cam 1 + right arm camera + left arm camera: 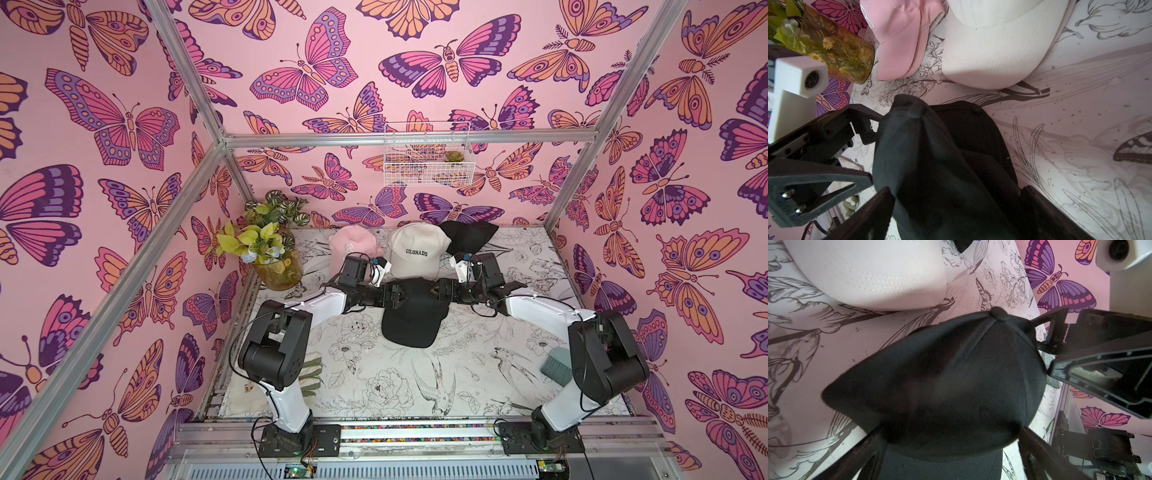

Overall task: Stack the baseball caps by color
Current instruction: Place the baseball cap on the baseball cap.

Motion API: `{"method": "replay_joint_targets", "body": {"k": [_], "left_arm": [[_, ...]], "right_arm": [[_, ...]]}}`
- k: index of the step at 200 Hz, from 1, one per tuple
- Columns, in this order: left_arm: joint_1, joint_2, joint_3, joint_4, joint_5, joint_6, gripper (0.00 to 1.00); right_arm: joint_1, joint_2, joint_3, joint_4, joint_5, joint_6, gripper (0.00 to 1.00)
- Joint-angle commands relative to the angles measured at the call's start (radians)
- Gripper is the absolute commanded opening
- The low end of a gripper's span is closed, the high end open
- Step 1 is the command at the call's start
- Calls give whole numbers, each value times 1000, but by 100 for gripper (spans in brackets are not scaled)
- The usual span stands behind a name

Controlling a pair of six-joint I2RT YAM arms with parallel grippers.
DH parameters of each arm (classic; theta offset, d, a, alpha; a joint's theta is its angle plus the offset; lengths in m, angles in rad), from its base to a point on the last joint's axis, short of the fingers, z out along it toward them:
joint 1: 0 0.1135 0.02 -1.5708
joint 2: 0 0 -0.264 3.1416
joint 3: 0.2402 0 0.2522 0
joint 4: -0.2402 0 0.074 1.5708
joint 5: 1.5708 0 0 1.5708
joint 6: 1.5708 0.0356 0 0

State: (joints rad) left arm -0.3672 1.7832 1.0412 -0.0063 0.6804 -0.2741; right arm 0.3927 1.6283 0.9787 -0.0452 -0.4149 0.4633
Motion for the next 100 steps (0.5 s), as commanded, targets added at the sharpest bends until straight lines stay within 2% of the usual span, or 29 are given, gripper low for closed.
{"method": "replay_joint_targets", "body": {"k": [1, 50, 76, 100], "left_arm": [[-13, 42, 14, 10, 48, 15, 100], [-19, 77, 24, 9, 64, 9, 100], [-18, 48, 11, 9, 51, 3, 100], [-11, -2, -22, 9, 65, -7, 100]], "right_arm": [[9, -11, -56, -4, 52, -18, 99], [10, 38, -97, 8, 63, -5, 99], [9, -48, -112, -18, 102, -9, 99], [5, -196, -141, -126, 172, -35, 99]]}}
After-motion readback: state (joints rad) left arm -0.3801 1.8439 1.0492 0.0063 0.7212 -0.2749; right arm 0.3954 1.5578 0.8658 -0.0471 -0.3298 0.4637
